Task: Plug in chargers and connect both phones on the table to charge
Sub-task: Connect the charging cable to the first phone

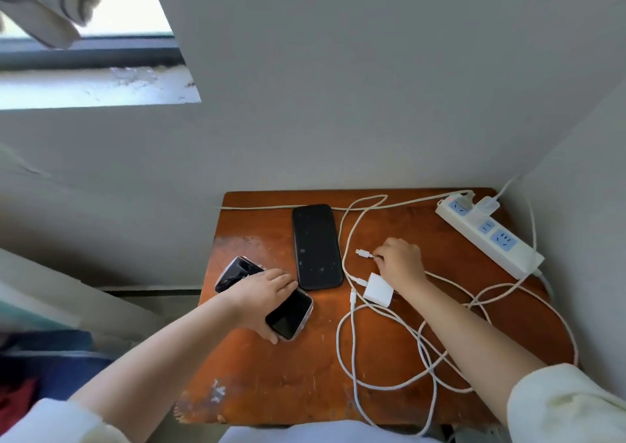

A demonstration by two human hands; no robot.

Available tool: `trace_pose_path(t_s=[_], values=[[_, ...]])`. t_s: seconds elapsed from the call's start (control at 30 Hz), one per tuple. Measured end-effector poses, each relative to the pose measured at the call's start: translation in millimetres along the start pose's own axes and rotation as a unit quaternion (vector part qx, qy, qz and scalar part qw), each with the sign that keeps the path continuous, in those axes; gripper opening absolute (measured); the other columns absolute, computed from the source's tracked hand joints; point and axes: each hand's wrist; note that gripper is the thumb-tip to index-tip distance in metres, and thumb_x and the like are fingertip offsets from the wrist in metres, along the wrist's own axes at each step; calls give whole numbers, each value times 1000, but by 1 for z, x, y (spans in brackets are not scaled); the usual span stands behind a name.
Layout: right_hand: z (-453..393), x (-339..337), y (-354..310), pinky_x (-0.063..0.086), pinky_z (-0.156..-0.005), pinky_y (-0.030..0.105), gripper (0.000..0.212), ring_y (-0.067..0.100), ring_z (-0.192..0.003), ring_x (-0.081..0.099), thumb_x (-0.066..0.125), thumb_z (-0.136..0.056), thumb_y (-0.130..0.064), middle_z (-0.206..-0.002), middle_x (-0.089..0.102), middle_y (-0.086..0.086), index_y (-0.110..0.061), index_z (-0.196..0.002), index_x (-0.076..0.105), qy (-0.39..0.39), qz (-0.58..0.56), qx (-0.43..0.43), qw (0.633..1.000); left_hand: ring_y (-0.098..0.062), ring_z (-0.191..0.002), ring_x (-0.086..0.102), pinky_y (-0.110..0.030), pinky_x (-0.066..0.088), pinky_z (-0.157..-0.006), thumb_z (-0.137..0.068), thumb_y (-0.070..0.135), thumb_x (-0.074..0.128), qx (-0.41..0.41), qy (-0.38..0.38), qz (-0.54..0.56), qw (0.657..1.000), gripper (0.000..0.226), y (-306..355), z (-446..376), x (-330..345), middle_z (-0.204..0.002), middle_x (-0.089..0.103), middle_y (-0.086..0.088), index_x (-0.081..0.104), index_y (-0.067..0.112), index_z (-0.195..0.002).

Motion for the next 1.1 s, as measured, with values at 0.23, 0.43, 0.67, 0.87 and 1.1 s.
trace_pose_path(t_s=[0.23,0.43,0.67,0.87,1.1], values=[[22,-28,7,25,-88,38,15,24,-85,61,54,-89,-9,-88,70,7,-11,-96,67,115,-14,-31,993,-24,-135,17,-33,15,-110,-70,65,57,-88,106,55,989,101,14,1,-4,-149,24,-9,15,8,-142],[53,-61,-13,39,-76,40,21,20,-51,65,83,-57,4,-58,68,4,-10,-69,73,191,-73,-151,967,-27,-131,29,-38,30,-105,-61,61,69,-133,249,167,945,100,36,-15,-19,-141,40,-10,31,8,-137],[57,-70,-15,42,-73,45,8,21,-56,61,76,-67,-2,-62,66,6,-10,-68,73,68,-51,-193,977,-43,-103,56,-52,48,-82,-43,43,87,-107,341,183,916,93,46,-24,-30,-110,63,-23,54,-7,-115],[46,-72,-13,17,-84,31,22,18,-83,56,49,-90,-15,-90,66,4,-14,-94,70,31,-8,-196,980,-42,-90,62,-51,53,-68,-36,45,88,-93,348,154,920,93,50,-21,-31,-99,67,-23,58,-8,-106],[46,-72,-10,17,-88,33,24,17,-87,54,46,-93,-18,-96,65,2,-17,-100,69,5,-10,-207,978,-41,-91,63,-51,54,-67,-36,46,88,-102,332,157,925,91,54,-19,-34,-100,68,-21,59,-6,-106]])
Point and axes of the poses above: each hand's wrist, its own z-axis away from the middle knuckle, its own x-axis out of the palm, y = z × x
